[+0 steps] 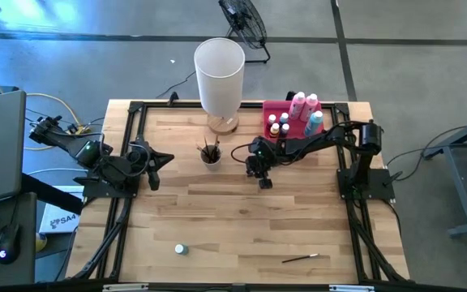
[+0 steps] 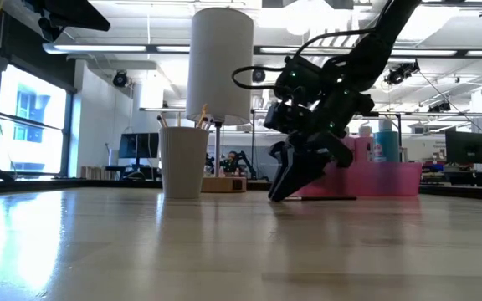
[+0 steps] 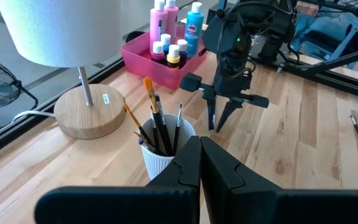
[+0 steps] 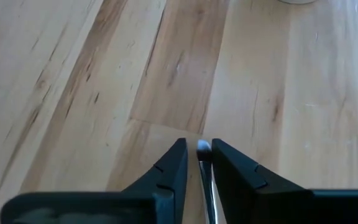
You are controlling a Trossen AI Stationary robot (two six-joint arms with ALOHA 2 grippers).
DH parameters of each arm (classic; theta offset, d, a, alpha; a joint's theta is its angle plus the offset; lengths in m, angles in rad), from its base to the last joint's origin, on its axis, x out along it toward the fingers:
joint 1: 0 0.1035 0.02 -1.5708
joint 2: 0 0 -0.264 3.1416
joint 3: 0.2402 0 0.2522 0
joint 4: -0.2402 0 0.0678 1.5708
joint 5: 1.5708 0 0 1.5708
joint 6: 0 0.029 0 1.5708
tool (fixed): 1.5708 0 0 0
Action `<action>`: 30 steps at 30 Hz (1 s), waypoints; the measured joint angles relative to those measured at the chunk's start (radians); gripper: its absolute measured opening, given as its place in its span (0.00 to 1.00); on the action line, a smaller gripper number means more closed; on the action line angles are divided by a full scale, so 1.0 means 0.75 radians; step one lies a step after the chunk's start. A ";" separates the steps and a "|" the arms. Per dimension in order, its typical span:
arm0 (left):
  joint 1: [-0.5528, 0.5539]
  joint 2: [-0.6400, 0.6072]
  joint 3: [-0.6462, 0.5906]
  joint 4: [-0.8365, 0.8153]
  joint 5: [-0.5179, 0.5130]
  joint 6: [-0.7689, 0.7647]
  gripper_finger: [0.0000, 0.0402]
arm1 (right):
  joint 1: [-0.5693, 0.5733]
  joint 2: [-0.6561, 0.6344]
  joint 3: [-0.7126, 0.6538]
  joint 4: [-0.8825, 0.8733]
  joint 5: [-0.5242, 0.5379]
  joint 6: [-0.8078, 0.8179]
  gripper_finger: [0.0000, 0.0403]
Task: Pick & Place Paint Supplies
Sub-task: Put the silver eyeshadow brush into the white cup
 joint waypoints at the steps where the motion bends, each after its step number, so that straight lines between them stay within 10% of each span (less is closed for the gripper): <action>1: 0.000 0.000 0.000 0.000 0.000 0.000 0.00 | 0.000 0.000 0.000 0.000 0.006 0.000 0.16; 30: 0.000 0.001 0.000 -0.010 0.033 -0.066 0.00 | -0.057 -0.250 -0.008 -0.041 -0.082 0.051 0.01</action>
